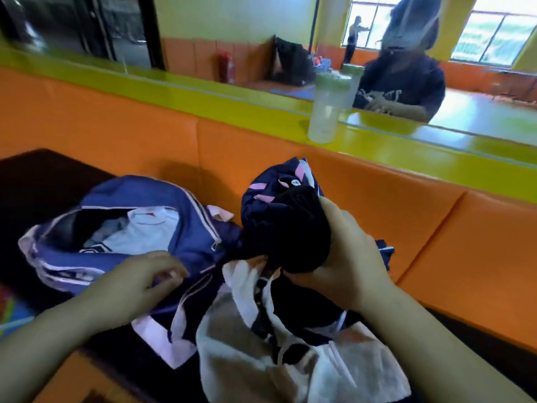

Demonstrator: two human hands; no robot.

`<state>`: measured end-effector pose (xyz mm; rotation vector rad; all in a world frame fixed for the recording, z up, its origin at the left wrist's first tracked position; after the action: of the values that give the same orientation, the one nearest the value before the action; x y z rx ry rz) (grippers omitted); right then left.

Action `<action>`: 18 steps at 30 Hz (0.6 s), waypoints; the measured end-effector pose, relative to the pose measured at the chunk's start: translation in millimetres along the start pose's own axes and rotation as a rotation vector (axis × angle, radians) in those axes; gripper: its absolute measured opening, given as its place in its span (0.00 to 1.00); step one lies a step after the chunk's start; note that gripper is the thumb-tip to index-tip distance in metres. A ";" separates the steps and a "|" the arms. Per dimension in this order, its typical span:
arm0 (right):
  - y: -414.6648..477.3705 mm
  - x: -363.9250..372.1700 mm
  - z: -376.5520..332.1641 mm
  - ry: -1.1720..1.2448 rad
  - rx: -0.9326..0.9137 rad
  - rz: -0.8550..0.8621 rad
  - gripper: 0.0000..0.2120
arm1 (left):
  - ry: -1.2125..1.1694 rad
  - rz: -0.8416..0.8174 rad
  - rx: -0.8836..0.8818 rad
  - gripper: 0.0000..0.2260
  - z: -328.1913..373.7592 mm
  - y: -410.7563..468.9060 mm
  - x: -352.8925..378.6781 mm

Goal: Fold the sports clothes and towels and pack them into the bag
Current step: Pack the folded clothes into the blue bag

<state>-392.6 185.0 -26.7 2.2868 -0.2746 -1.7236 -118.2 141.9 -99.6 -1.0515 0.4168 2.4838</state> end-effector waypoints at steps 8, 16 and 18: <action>65.8 52.6 -116.6 0.156 -0.137 0.000 0.46 | 0.140 0.049 -0.085 0.09 -110.2 -14.8 -73.7; 128.6 109.1 -219.9 0.329 -0.127 -0.023 0.44 | 0.392 0.054 -0.015 0.16 -208.6 -0.1 -130.1; 144.8 129.0 -242.2 0.361 -0.126 -0.103 0.45 | 0.417 0.107 -0.012 0.15 -219.9 -2.1 -140.3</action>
<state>-123.1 31.5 -35.0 2.4946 0.0241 -1.2925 105.7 15.8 -144.5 -1.5953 0.5933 2.3499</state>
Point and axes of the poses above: each hand's wrist, its own y-axis towards the middle knuckle, its own x-axis out of the palm, z = x × y, the point moved 7 cm from there along y, towards the middle knuckle, and after that the axes turned 12 degrees about -y, right-handed, at the moved point
